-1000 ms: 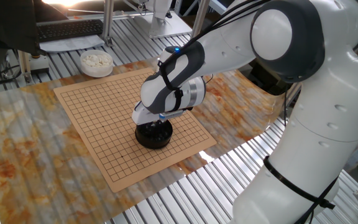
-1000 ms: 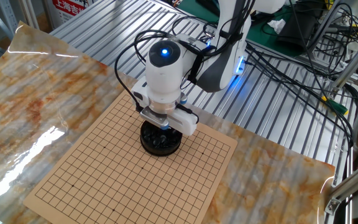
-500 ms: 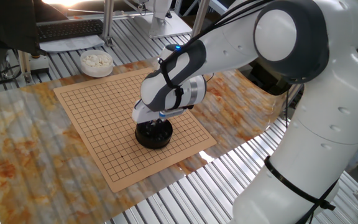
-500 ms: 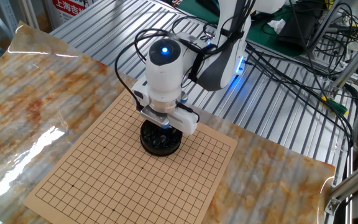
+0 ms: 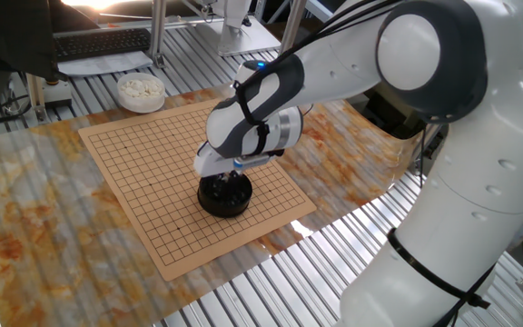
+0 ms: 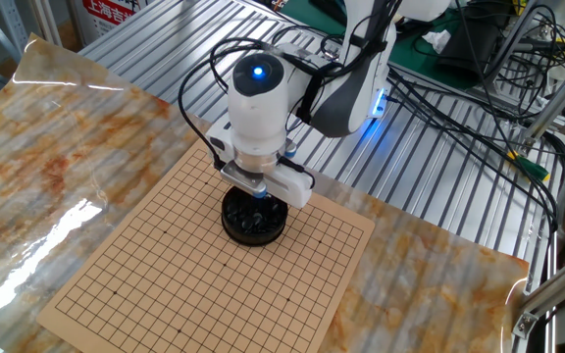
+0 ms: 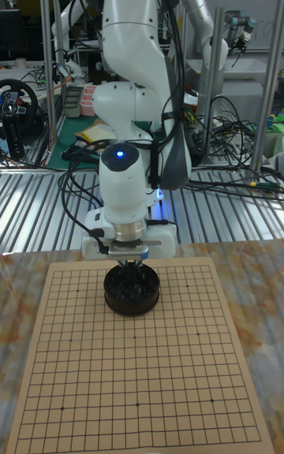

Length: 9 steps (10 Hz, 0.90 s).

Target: Play the first move as black on the 3-4 point in the upper right corner of the Go board

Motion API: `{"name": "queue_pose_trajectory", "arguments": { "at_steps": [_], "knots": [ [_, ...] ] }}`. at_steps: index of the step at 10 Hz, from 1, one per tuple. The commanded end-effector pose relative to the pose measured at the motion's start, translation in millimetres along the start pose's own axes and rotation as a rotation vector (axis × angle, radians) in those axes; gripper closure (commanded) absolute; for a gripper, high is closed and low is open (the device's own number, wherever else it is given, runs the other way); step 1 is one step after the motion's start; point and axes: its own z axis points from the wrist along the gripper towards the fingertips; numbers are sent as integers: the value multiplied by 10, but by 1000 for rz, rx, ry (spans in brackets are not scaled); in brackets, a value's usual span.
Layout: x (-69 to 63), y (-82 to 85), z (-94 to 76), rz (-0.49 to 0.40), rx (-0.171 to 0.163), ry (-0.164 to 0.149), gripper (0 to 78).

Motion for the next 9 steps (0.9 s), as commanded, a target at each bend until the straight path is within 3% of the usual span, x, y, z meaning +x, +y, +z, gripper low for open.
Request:
{"name": "queue_pose_trajectory", "arguments": {
  "at_steps": [1,9],
  "knots": [
    [-39,14,-111,11,-4,-1,762],
    [-111,70,-204,30,-7,6,762]
  ]
}}
